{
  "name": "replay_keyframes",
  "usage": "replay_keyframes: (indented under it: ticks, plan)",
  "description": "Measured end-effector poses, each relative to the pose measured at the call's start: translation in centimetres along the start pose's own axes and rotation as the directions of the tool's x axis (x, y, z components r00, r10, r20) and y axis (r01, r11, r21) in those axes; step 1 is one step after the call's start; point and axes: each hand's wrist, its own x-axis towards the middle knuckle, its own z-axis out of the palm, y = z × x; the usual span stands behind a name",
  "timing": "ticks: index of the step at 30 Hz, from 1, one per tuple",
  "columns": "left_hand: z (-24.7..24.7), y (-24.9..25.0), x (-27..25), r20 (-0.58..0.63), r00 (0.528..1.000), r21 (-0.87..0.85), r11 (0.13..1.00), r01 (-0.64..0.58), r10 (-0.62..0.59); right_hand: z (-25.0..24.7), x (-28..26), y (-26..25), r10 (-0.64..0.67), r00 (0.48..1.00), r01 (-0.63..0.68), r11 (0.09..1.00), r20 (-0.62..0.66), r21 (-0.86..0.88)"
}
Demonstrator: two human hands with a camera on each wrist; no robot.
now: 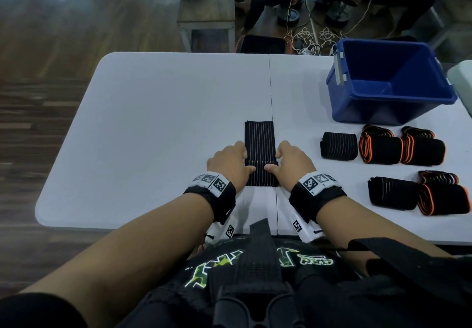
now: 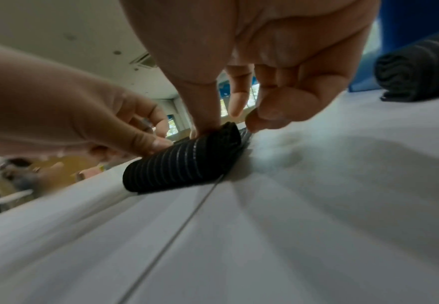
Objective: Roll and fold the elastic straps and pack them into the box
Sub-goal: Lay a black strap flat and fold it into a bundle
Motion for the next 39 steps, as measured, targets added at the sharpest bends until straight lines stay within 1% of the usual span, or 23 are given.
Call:
replay_keyframes:
  ticks: [3, 6, 8, 9, 11, 13, 14, 15, 18, 19, 22, 26, 31, 35, 37, 39]
  plan:
    - [0.0, 0.4, 0.3, 0.011, 0.996, 0.136, 0.987, -0.090, 0.090, 0.4, 0.0, -0.6, -0.102, 0.995, 0.102, 0.989, 0.002, -0.107]
    - [-0.2, 0.2, 0.5, 0.043, 0.988, 0.228, 0.962, -0.153, 0.147, 0.6, -0.2, -0.5, -0.147, 0.989, 0.150, 0.971, 0.028, -0.188]
    - [0.0, -0.5, 0.4, 0.052, 0.978, 0.255, 0.944, -0.209, 0.202, 0.6, -0.6, 0.2, -0.160, 0.984, 0.171, 0.969, 0.076, -0.176]
    - [0.1, -0.9, 0.2, 0.052, 0.974, 0.238, 0.944, -0.227, 0.221, 0.6, -0.8, 0.6, -0.159, 0.982, 0.174, 0.972, 0.103, -0.156]
    - [0.5, -1.8, -0.2, 0.074, 0.965, 0.145, 0.955, -0.260, 0.251, 0.5, -1.4, 1.2, -0.178, 0.971, 0.205, 0.964, 0.160, -0.171]
    - [0.8, -2.5, -0.5, 0.142, 0.953, 0.054, 0.959, -0.278, 0.269, 0.5, -1.9, 1.8, -0.185, 0.962, 0.224, 0.955, 0.201, -0.195]
    - [1.0, -2.8, -0.6, 0.172, 0.949, 0.027, 0.962, -0.273, 0.265, 0.5, -1.9, 2.0, -0.174, 0.963, 0.211, 0.961, 0.204, -0.181]
    - [1.2, -3.1, -0.6, 0.192, 0.948, -0.008, 0.966, -0.257, 0.254, 0.6, -1.8, 2.2, -0.157, 0.967, 0.185, 0.974, 0.202, -0.129]
    - [1.4, -3.4, -0.2, 0.169, 0.968, -0.197, 0.969, -0.149, 0.184, 0.7, -1.2, 2.0, -0.103, 0.981, 0.082, 0.988, 0.162, 0.128]
    - [1.3, -3.3, 0.0, 0.166, 0.973, -0.248, 0.962, -0.113, 0.157, 0.6, -1.0, 1.9, -0.080, 0.986, 0.055, 0.984, 0.144, 0.169]
    - [0.7, -2.5, 0.7, 0.201, 0.972, -0.324, 0.945, -0.048, 0.119, 0.5, -0.4, 1.2, 0.008, 0.993, -0.025, 0.990, 0.120, 0.137]
    - [0.2, -1.5, 1.3, 0.240, 0.969, -0.287, 0.958, 0.018, 0.054, 0.5, 0.2, 0.5, 0.161, 0.983, -0.167, 0.983, 0.089, 0.074]
    - [0.0, -1.0, 1.5, 0.317, 0.948, -0.262, 0.957, 0.122, -0.034, 1.3, 0.9, 0.6, 0.271, 0.949, -0.302, 0.928, 0.163, 0.217]
    - [-0.6, -0.8, 1.7, 0.331, 0.943, -0.147, 0.984, 0.096, -0.042, 0.9, 0.7, -0.1, 0.336, 0.927, -0.376, 0.835, 0.169, 0.402]
    - [-0.9, -0.9, 1.8, 0.295, 0.954, -0.094, 0.993, 0.075, -0.044, 0.7, 0.2, -0.4, 0.332, 0.930, -0.367, 0.812, 0.158, 0.453]
    - [-1.2, -1.0, 1.8, 0.262, 0.965, -0.077, 0.996, 0.053, -0.031, 0.6, 0.0, -0.7, 0.309, 0.938, -0.345, 0.803, 0.155, 0.486]
